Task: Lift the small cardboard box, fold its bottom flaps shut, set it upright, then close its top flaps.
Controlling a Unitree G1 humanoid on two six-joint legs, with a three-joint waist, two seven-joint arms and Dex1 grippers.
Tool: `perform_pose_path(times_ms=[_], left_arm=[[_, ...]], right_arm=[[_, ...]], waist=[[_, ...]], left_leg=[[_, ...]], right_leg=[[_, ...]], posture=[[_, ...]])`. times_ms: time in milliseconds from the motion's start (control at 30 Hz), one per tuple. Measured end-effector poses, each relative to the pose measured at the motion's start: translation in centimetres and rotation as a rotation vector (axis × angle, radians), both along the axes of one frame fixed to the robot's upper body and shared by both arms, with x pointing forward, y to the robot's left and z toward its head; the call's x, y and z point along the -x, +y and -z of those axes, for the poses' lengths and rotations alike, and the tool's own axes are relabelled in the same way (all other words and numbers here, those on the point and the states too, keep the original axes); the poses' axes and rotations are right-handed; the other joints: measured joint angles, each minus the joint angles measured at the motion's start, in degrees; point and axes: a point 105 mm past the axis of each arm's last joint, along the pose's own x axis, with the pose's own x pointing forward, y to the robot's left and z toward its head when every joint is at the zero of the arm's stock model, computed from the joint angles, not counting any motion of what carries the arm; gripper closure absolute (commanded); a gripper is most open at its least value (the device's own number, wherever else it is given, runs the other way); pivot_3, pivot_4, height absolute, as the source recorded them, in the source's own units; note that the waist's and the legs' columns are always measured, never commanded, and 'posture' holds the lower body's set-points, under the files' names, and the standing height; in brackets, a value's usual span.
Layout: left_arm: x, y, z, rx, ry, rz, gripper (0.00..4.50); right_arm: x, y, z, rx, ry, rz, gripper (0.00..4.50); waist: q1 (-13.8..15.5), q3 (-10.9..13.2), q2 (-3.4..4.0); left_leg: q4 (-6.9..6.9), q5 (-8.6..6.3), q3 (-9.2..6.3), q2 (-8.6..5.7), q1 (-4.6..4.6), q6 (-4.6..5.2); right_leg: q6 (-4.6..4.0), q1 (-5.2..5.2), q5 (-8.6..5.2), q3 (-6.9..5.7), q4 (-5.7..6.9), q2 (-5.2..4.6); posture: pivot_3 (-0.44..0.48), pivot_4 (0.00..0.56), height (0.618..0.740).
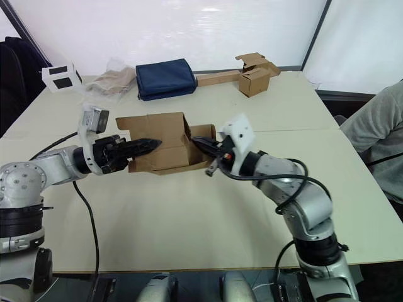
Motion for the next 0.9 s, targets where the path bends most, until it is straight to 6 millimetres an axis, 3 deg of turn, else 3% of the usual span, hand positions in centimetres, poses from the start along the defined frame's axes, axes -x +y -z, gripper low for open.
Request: perform_pose_path(times_ms=[100,233,367,700,900], left_arm=[[-0.2,0.1,-0.4,0.01,-0.015,-0.008,4.44],[-0.4,0.1,-0.5,0.015,-0.018,-0.013,4.44],[-0.7,0.2,-0.8,0.022,-0.029,-0.026,4.44],[-1.0,-0.3,-1.2,0.04,-0.043,-0.023,4.44],[-1.0,-0.6,-1.1,0.046,-0.036,-0.018,4.44]], right_arm=[[-0.2,-2.1,0.0,-0.012,0.019,0.058,4.5],[-0.3,-3.4,0.3,-0.006,0.04,0.093,4.5],[0.5,-4.8,3.3,0.051,0.151,0.105,4.5],[1.4,-2.9,4.0,0.028,0.186,0.03,4.5],[1.1,-0.7,2.8,0.012,0.133,-0.025,4.5]], waist=[[0.0,0.0,0.0],[-0.1,0.0,0.0],[0.2,0.0,-0.01],[0.0,0.0,-0.01],[0.0,0.0,-0.01]], left_leg=[[0.0,0.0,0.0,0.0,0.0,0.0],[-0.01,0.0,0.0,0.0,0.0,0.01],[0.02,0.0,0.01,-0.01,-0.02,0.01],[0.01,0.0,0.0,0.0,0.01,0.0],[0.0,0.0,0.0,0.0,0.0,0.0]], right_leg=[[0.0,0.0,0.0,0.0,0.0,0.01],[0.0,-0.01,0.0,0.01,0.0,0.01],[0.01,0.02,0.0,0.0,-0.03,-0.01],[0.0,0.01,0.0,0.01,0.0,0.02],[0.0,0.01,0.0,0.01,-0.01,0.02]], posture=[[0.0,0.15,0.74],[0.0,0.15,0.74],[0.0,0.15,0.74],[0.0,0.15,0.74],[0.0,0.15,0.74]])
